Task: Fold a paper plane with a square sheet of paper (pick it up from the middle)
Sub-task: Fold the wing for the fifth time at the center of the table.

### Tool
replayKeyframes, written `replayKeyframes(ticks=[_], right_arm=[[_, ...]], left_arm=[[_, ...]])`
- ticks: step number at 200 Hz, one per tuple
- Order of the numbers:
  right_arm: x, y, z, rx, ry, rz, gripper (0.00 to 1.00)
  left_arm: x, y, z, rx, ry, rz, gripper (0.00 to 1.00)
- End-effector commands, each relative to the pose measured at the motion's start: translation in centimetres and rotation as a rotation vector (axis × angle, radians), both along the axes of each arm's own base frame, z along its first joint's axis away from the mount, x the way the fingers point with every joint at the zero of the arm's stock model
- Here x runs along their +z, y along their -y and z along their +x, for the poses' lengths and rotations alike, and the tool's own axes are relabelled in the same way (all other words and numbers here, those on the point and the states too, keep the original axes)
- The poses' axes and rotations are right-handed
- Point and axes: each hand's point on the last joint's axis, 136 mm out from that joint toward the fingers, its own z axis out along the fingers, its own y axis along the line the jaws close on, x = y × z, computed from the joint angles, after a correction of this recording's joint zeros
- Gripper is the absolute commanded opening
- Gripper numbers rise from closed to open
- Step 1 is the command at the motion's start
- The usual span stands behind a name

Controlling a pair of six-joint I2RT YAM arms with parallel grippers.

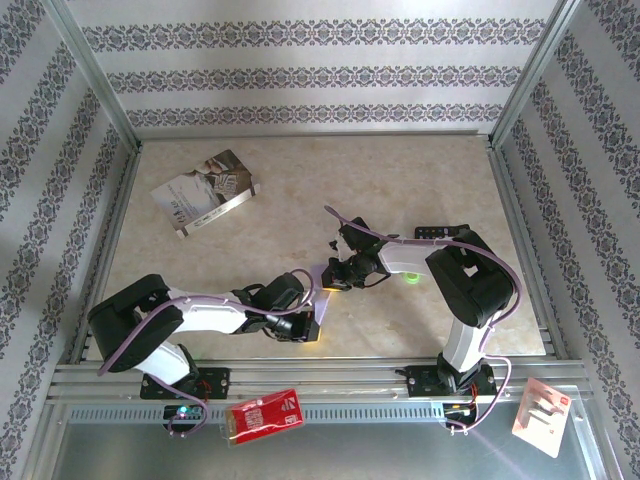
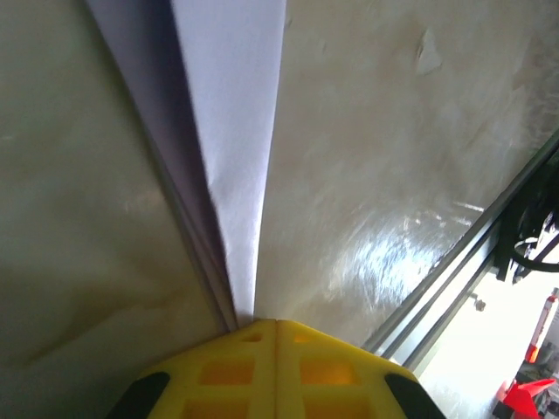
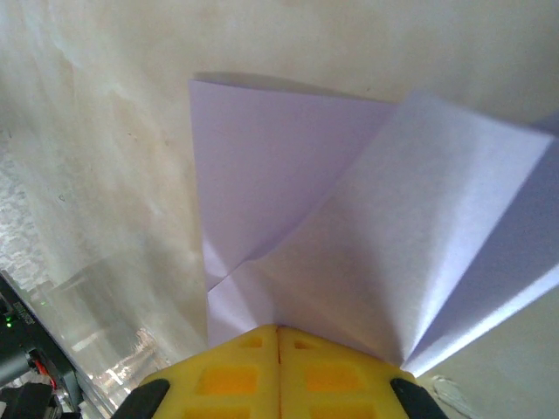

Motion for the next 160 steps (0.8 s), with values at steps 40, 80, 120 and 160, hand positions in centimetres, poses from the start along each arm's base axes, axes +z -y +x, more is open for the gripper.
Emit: replayKeyframes(ticks=[40,80,120,160], right_arm=[[-4.1,3.2,-1.0,-0.055,-0.050,-0.199,0.07],[-3.9,3.1,-0.9,-0.056,-0.047,-0.194,0.07],[-4.0,3.2,-1.1,-0.054,-0.049,-0.197,0.07],[-4.0,3.0,-0.8,-0.056,-0.046,-0.194,0.07]], left_arm=[[4.9,0.8,2.5,0.052,0.074,-0.101,0.06],[5.0,1.9,4.5,0.081,0.073,-0.120,0.06],[6.6,1.8,3.8,0.046,0.088,-0.165,0.08],[6.4,1.9,4.5,0.039,0.113,-0.122,0.11]])
